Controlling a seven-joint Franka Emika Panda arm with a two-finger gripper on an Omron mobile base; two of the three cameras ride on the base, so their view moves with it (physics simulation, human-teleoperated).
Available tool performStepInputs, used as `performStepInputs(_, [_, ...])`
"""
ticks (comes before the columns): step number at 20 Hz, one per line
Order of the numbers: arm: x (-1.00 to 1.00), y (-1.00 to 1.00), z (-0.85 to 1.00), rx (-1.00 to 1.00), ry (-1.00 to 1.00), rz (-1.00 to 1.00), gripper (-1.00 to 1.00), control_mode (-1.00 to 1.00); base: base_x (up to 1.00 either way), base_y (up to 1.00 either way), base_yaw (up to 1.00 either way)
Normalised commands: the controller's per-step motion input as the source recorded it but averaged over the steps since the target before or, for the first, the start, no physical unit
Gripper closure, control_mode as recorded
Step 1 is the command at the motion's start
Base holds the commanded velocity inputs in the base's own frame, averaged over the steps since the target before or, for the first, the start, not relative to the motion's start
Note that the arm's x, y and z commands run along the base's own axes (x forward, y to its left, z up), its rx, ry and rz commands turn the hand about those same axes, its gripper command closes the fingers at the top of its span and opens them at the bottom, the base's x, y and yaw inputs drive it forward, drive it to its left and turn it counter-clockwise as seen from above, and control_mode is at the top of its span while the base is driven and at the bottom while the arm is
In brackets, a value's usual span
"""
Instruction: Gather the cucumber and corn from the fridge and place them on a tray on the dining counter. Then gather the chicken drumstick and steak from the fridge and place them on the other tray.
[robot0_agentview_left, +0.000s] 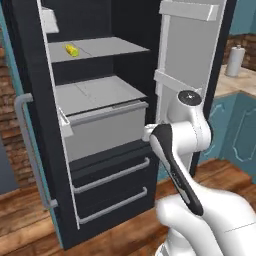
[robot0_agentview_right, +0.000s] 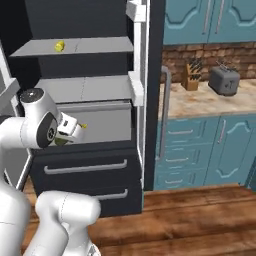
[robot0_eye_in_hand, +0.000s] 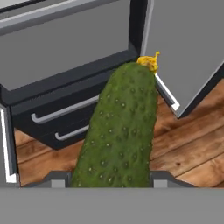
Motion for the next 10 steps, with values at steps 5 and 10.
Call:
performStepInputs(5, [0.0,0.0,0.0,0.0,0.0,0.0,1.0,1.0,-0.06,0.07,-0.73])
performStepInputs(10, [0.0,0.0,0.0,0.0,0.0,0.0,1.0,1.0,-0.09,-0.03,-0.66])
